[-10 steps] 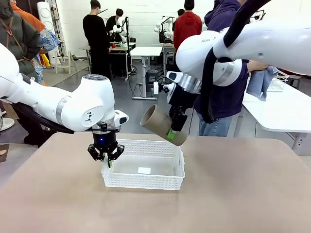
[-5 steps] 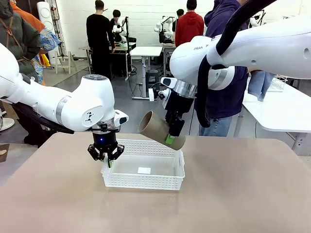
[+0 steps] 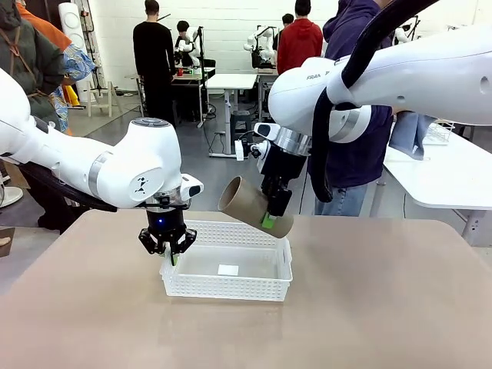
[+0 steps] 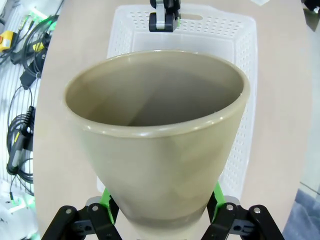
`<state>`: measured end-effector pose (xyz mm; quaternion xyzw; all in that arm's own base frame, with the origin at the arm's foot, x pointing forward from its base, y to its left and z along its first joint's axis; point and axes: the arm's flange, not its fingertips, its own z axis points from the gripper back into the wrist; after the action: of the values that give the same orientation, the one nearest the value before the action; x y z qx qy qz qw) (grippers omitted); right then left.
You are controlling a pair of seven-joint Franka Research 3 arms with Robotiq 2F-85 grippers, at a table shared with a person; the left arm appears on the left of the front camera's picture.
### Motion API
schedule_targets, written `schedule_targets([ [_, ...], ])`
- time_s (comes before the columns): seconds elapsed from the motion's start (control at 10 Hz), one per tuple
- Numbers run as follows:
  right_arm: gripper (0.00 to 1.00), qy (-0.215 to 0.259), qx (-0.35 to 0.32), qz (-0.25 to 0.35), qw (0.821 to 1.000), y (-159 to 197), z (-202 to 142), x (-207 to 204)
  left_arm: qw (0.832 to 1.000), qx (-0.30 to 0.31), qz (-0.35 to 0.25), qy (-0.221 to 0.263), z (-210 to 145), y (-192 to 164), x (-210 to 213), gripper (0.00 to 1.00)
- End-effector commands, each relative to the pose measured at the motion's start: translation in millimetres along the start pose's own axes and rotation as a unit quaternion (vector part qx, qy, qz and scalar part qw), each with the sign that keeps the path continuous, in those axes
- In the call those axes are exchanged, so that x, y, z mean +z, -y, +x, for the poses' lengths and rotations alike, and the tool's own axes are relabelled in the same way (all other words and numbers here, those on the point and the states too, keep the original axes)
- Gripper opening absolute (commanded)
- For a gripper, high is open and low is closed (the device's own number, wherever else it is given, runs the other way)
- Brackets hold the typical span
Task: Clean and organize the cups into the basket.
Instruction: Pick up the Organizing basket and move it to the center of the table, then pick up the Reusable plastic cup from the right side of the table and place it inside the Organizing basket.
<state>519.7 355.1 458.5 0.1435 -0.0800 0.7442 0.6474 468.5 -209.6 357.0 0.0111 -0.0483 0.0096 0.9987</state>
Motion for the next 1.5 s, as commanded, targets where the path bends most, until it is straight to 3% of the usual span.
schedule_targets([
  [0.0,0.81,0.0,0.0,0.0,1.0,0.0,0.0,0.0,1.0,-0.004,0.001,0.001,0.1,0.4,0.8,0.0],
  [0.2,0.81,-0.043,-0.02,-0.029,0.998,-18.0,6.3,-21.2,1.0,-0.004,0.001,0.001,0.1,0.4,0.8,0.0],
  [0.6,0.81,-0.097,-0.027,-0.016,0.995,-39.0,21.5,-64.5,1.0,-0.004,0.001,0.001,0.1,0.4,0.8,0.0],
  [1.0,0.81,-0.121,-0.07,-0.042,0.989,-30.4,23.6,-87.0,1.0,-0.004,0.001,0.001,0.1,0.4,0.8,0.0],
  [1.4,0.81,-0.144,-0.078,-0.026,0.986,-21.0,24.6,-104.7,1.0,-0.004,0.001,0.001,0.1,0.4,0.8,0.0],
])
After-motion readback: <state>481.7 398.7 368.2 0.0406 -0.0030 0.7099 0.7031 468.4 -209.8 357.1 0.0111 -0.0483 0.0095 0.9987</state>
